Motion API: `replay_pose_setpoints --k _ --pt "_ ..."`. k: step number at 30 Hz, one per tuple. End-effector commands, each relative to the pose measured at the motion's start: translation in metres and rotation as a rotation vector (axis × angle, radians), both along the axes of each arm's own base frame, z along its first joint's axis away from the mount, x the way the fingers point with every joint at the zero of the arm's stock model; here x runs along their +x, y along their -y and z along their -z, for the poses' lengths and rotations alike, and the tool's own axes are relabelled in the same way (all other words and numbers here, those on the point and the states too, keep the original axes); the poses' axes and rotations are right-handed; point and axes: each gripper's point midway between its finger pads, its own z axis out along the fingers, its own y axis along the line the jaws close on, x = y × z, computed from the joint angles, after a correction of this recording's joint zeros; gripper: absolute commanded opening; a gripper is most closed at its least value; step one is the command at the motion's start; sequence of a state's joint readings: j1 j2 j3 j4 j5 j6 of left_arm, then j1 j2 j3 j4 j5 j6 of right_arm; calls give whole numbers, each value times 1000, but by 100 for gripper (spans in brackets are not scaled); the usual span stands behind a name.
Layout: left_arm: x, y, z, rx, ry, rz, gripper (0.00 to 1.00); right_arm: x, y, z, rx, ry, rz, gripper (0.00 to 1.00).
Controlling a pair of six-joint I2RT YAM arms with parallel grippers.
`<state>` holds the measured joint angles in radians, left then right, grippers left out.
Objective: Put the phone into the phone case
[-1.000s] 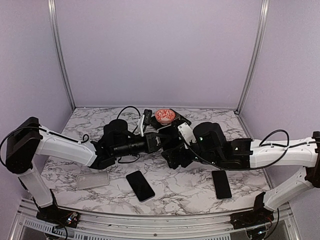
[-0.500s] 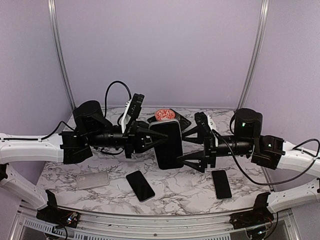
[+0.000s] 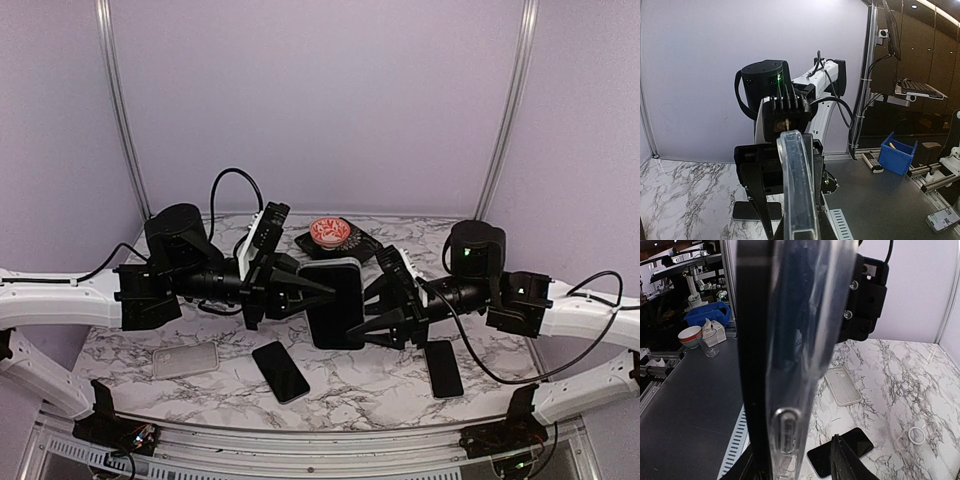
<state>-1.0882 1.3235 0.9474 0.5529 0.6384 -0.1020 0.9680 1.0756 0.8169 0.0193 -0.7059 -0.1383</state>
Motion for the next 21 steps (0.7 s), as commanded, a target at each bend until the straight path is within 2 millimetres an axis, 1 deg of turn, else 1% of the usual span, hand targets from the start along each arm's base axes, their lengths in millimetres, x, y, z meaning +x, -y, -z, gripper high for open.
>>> replay_pose_setpoints --k 1,2,3,4,7,10,11,12,13,14,15,17,18,19,20,21 --pt "-12 -2 -39 -113 73 16 0 8 -7 -10 5 27 40 40" --pt "-11 -3 -40 -114 73 9 0 11 -7 -11 8 30 59 33" --pt "-10 -2 -40 -115 76 3 0 14 -6 -13 15 34 78 16" --pt "-9 -3 -40 -116 79 -4 0 21 -5 -13 16 29 127 0" --pt "-6 -2 -38 -115 86 -28 0 33 -2 -18 37 36 211 0" --pt "-1 0 -33 -105 83 -59 0 34 2 -27 70 48 233 0" --pt "1 2 -31 -100 80 -66 5 34 3 -31 85 53 231 0" --pt "3 3 -28 -95 77 -76 24 32 3 -36 97 57 222 0" --pt "5 4 -26 -90 74 -83 39 30 3 -40 107 63 213 0" --pt "5 4 -25 -88 73 -86 49 28 4 -43 117 70 204 0" --pt "6 4 -23 -84 74 -90 53 26 3 -46 124 74 193 0" --pt "7 4 -19 -78 71 -100 54 22 3 -51 134 87 166 0" --pt "6 4 -18 -76 69 -103 52 19 3 -53 139 94 151 0" --pt "6 3 -16 -73 67 -107 47 17 3 -55 143 101 138 0" --pt "6 3 -15 -70 65 -107 41 15 3 -55 144 105 126 0" --pt "5 4 -15 -70 65 -105 31 13 3 -55 144 111 111 0"
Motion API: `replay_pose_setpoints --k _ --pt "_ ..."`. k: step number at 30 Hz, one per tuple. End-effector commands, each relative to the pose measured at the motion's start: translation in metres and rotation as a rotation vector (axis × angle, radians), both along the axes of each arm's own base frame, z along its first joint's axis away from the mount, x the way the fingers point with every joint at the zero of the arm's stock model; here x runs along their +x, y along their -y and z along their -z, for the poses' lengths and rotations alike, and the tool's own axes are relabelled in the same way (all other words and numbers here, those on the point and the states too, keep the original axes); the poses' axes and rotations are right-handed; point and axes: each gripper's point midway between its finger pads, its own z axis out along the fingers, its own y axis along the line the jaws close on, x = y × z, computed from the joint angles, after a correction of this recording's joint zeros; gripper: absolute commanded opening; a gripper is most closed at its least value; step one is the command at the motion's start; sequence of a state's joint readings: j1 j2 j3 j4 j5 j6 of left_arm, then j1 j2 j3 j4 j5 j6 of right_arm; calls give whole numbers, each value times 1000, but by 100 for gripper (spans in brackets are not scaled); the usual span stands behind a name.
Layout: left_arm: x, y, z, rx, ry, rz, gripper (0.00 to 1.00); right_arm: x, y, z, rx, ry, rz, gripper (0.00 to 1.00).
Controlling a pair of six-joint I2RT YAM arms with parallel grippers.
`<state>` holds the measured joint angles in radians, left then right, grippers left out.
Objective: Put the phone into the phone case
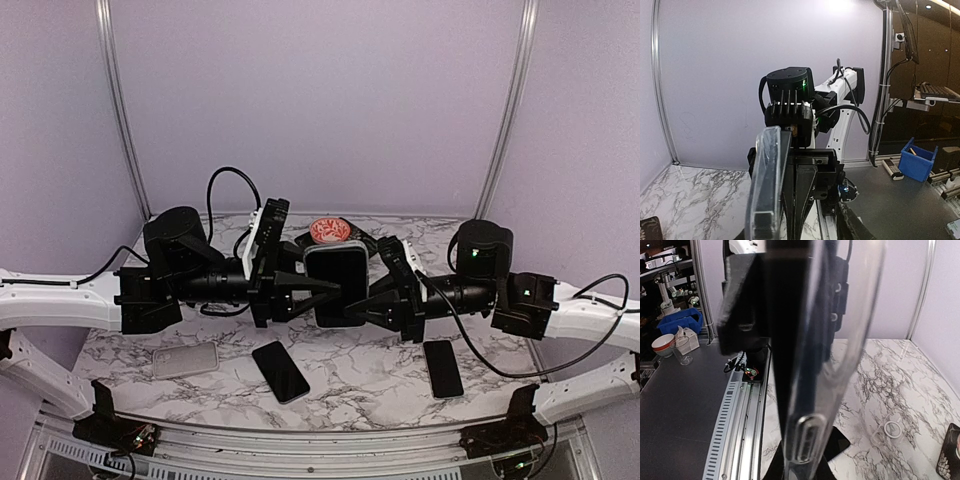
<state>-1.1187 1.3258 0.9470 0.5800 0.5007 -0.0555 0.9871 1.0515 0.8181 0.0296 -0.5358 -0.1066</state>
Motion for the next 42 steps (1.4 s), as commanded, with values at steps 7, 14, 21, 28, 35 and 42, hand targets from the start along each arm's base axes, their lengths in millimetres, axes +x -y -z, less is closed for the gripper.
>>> replay_pose_setpoints --k 7,14,21,28,35,42 --pt "-5 0 -9 -39 36 -13 0 -10 5 -47 116 115 -48 0" --pt "-5 -2 -10 -44 96 -43 0 8 15 -46 49 130 78 90" --pt "-6 0 -3 -26 98 -47 0 -9 16 -76 112 156 -10 78" --pt "-5 1 -2 -23 93 -50 0 -19 11 -80 125 138 -83 23" --pt "-4 1 0 -17 87 -58 0 -16 15 -80 132 137 -48 0" --pt "-5 -2 -5 -31 93 -62 0 -8 20 -59 91 118 15 79"
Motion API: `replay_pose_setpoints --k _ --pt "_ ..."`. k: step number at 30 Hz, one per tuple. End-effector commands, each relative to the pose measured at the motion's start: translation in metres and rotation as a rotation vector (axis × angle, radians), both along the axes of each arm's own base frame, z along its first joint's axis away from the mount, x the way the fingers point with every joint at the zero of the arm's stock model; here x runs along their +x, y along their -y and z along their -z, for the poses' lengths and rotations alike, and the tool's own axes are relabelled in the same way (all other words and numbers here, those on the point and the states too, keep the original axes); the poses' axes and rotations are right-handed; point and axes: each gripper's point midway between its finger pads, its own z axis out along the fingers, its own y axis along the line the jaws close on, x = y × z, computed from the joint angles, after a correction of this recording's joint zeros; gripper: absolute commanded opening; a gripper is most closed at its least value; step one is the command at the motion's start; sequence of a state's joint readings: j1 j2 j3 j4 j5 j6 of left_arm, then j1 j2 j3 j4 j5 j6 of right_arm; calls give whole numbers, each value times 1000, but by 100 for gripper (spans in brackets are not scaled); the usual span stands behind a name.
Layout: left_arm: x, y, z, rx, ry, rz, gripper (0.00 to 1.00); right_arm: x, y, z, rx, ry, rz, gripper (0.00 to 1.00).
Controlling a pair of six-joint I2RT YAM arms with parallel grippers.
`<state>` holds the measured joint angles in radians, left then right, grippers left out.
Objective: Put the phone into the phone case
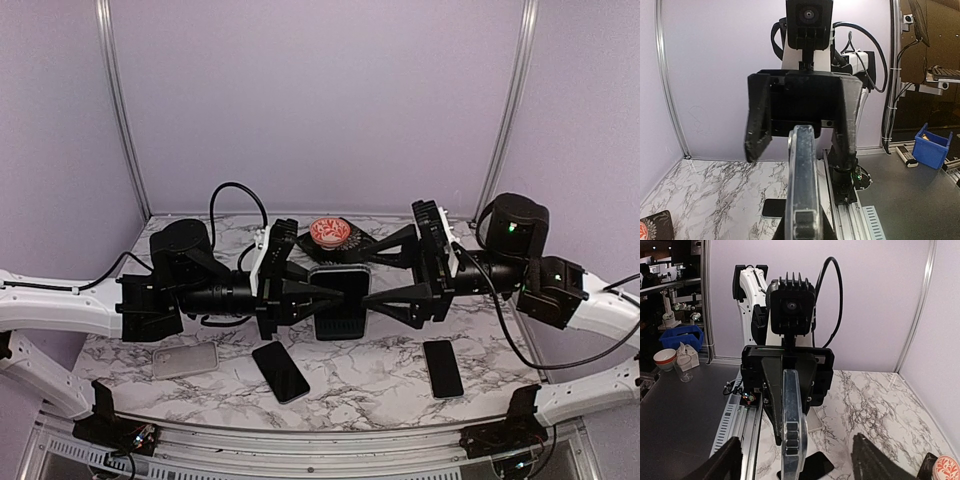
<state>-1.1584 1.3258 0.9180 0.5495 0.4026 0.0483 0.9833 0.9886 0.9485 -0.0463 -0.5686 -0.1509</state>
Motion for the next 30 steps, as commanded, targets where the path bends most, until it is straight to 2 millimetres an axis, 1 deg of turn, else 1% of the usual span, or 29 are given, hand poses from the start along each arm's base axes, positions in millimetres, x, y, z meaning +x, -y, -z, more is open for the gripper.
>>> replay_pose_setpoints --k 1,2,4,6,7,8,9,10,11,12,14,16,17,18,19,20,21,23,25,27,28,30 --pt "-5 -8 -27 -81 25 6 0 8 7 15 -19 3 68 81" --pt "-6 -8 -27 -83 28 5 0 11 8 23 -32 -10 86 81" --pt "-5 -9 -29 -86 30 0 0 13 6 35 -46 -43 89 77" --pt "-4 -9 -28 -85 29 -5 0 11 2 43 -49 -70 69 71" --pt "-4 -8 -27 -83 26 -4 0 11 0 43 -41 -74 62 64" --pt "-4 -7 -26 -81 23 -3 0 11 -2 45 -40 -82 55 55" --pt "-3 -7 -25 -78 19 -2 0 11 -3 45 -39 -87 52 43" --pt "-3 -6 -25 -77 16 -2 0 11 -5 46 -37 -90 47 29" --pt "-3 -6 -24 -76 13 -2 0 11 -5 45 -32 -92 43 10" --pt "-3 -5 -24 -75 9 -2 0 11 -6 43 -23 -92 44 0" --pt "-1 -4 -22 -71 -2 -12 0 13 -6 40 -10 -92 50 0" --pt "7 -5 -19 -68 -16 -57 0 19 -3 38 -4 -100 82 0" --pt "15 -6 -17 -66 -22 -101 18 25 -1 38 -8 -112 112 0" --pt "26 -9 -15 -65 -28 -172 50 34 1 39 -14 -127 150 0" --pt "40 -13 -11 -61 -36 -259 76 46 5 43 -33 -143 204 0" --pt "56 -20 -6 -56 -44 -360 94 60 10 49 -64 -165 268 0" --pt "74 -31 -1 -46 -53 -479 99 75 16 57 -98 -192 332 0" --pt "104 -53 12 -18 -102 -682 99 111 36 72 -161 -277 480 0" --pt "122 -69 25 46 -120 -807 99 140 59 96 -233 -413 573 0" --pt "130 -78 34 91 -132 -864 99 167 82 119 -282 -557 653 0" --pt "131 -80 37 99 -137 -874 99 178 94 131 -304 -629 685 0" --pt "130 -82 42 107 -146 -870 99 196 110 157 -337 -766 707 0"
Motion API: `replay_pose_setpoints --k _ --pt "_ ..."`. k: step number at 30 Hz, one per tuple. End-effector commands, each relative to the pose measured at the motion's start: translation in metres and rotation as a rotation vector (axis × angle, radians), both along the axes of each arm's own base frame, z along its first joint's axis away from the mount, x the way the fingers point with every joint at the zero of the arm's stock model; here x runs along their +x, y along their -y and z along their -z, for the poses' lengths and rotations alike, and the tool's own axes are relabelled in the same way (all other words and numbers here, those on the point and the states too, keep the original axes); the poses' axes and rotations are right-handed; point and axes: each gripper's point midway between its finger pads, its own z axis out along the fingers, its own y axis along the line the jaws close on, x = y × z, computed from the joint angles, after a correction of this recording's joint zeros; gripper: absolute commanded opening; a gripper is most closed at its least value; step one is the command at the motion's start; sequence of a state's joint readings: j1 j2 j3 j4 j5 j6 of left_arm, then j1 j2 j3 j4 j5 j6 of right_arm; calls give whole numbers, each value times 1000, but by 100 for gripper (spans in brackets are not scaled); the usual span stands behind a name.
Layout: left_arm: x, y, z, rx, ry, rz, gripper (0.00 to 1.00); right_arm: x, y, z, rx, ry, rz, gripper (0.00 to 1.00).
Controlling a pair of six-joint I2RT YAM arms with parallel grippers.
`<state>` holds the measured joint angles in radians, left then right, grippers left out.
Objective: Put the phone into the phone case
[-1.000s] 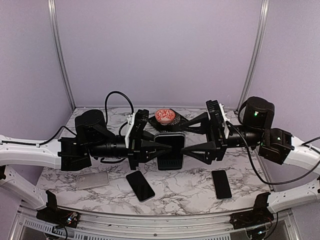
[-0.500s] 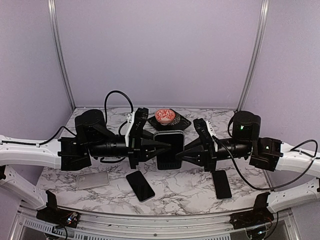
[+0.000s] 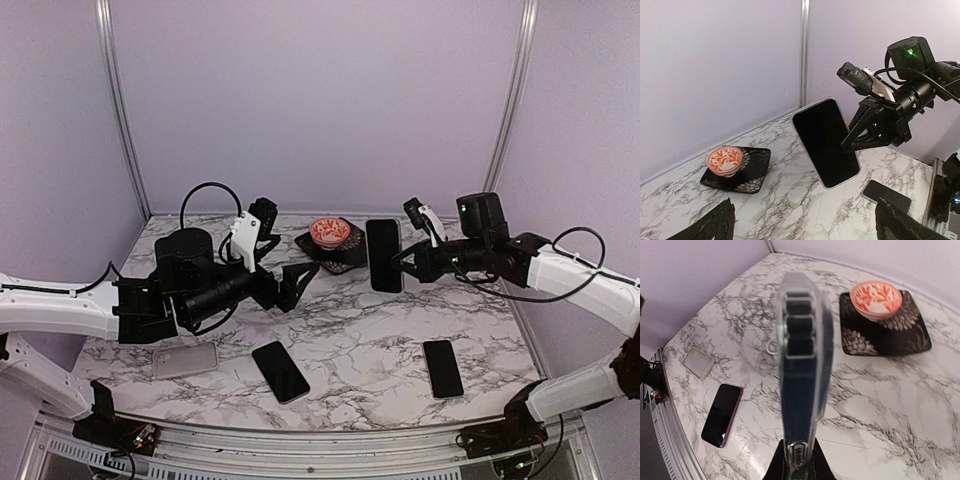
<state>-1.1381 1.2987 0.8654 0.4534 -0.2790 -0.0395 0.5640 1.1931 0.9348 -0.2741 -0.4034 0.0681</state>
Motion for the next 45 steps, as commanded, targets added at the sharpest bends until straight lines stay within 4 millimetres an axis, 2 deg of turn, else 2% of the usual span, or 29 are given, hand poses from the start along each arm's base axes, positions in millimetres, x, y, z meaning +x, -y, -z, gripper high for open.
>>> replay_pose_setpoints --k 1,5,11,20,26,32,35,40,45 --pt "17 -31 6 27 -32 -162 99 33 39 39 18 -312 126 0" --pt "16 -36 8 37 -34 -165 99 58 57 77 7 -458 158 0" --pt "16 -45 6 44 -30 -181 99 87 80 102 52 -546 211 0" --pt "16 -52 6 53 -30 -192 99 109 101 153 -34 -626 291 0" --pt "17 -58 8 55 -31 -206 99 131 135 173 -221 -592 452 12" --pt "19 -64 11 61 -31 -225 99 140 151 197 -327 -604 502 20" --pt "18 -66 13 64 -34 -229 99 145 156 198 -355 -602 524 20" --pt "19 -70 17 66 -39 -239 99 151 162 182 -365 -561 559 24" --pt "21 -74 24 86 -40 -261 99 152 178 156 -516 -454 679 43"
